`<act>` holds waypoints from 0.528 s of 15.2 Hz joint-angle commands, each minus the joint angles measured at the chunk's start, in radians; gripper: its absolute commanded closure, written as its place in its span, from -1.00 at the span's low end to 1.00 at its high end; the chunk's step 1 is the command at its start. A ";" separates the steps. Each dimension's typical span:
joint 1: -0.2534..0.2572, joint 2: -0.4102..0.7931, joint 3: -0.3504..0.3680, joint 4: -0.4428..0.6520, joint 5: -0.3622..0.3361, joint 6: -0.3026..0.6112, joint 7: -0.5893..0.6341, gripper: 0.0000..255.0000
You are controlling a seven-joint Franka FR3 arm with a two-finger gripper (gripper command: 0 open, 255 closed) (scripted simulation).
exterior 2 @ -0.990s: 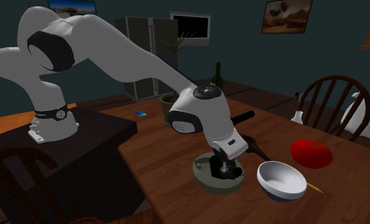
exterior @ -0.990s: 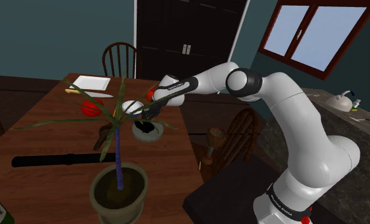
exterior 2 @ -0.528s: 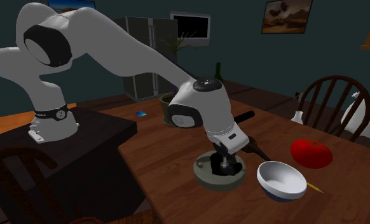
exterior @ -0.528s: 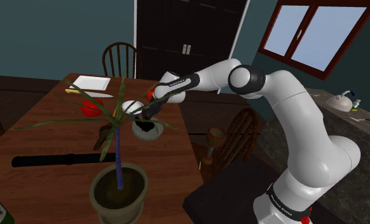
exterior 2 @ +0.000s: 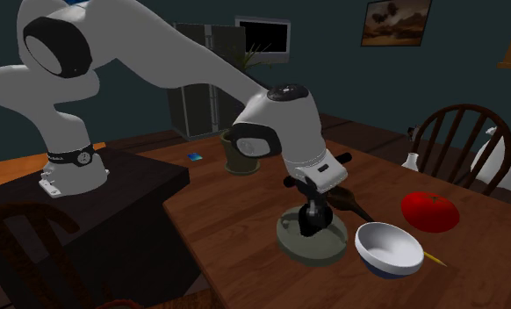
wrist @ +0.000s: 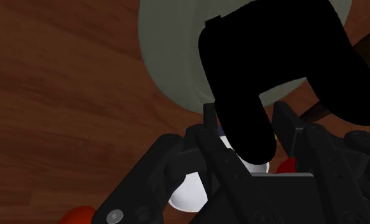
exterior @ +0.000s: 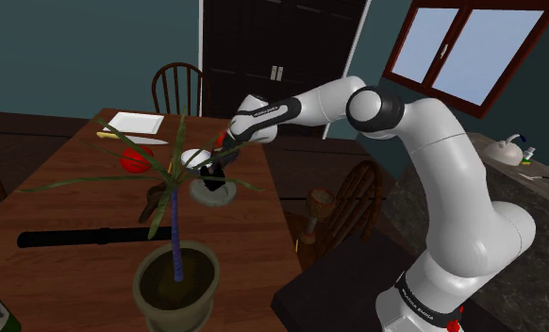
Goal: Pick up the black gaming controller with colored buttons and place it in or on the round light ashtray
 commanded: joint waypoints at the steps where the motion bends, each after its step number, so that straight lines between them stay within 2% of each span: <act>1: -0.003 -0.018 0.004 -0.001 0.003 -0.016 0.003 1.00; 5: -0.009 -0.055 0.011 -0.010 0.008 -0.043 0.009 1.00; 8: -0.076 -0.171 0.041 -0.170 0.031 -0.008 -0.010 1.00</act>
